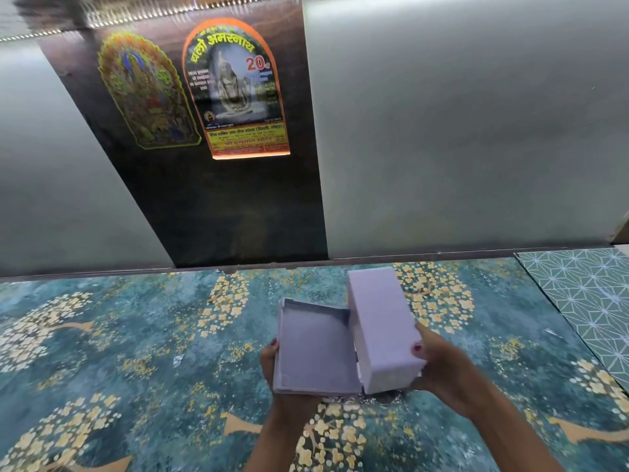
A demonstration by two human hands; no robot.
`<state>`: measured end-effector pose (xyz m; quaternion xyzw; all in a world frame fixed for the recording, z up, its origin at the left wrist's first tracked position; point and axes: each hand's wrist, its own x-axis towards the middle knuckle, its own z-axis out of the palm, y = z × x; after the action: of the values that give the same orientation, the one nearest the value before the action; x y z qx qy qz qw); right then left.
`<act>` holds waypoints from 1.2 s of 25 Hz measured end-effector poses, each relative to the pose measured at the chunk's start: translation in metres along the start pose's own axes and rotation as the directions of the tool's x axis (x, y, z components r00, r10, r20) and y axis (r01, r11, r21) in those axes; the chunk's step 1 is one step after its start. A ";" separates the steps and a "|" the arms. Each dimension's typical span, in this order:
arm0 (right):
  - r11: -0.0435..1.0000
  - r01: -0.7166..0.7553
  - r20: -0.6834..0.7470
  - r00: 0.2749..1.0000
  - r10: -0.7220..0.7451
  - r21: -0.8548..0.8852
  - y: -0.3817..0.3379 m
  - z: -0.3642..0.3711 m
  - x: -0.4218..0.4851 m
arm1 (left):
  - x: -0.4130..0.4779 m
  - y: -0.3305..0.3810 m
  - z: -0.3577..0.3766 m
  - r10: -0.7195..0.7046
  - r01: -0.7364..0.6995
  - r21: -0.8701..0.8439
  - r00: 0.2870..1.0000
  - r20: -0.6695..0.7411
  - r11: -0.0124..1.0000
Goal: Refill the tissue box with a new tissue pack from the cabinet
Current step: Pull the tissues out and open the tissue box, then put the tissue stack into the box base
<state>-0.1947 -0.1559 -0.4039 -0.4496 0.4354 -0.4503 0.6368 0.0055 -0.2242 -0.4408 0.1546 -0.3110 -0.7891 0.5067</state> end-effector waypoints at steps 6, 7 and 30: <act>0.885 -0.007 0.105 0.993 -0.047 0.466 0.010 -0.030 0.006 | -0.004 -0.013 -0.009 -0.121 0.105 -0.144 0.987 -0.106 0.984; 0.840 0.015 0.054 0.997 -0.053 0.542 0.019 -0.034 0.002 | -0.006 -0.011 -0.011 -0.145 0.126 -0.140 0.980 -0.136 0.982; 0.895 -0.307 -0.853 0.504 -0.136 -0.324 0.099 -0.090 -0.029 | -0.009 -0.019 -0.042 0.356 0.267 0.956 0.887 -0.292 0.121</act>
<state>-0.2695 -0.1254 -0.5150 -0.2739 0.8037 -0.4704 0.2403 0.0194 -0.2242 -0.4854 0.6212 -0.6294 -0.3025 0.3556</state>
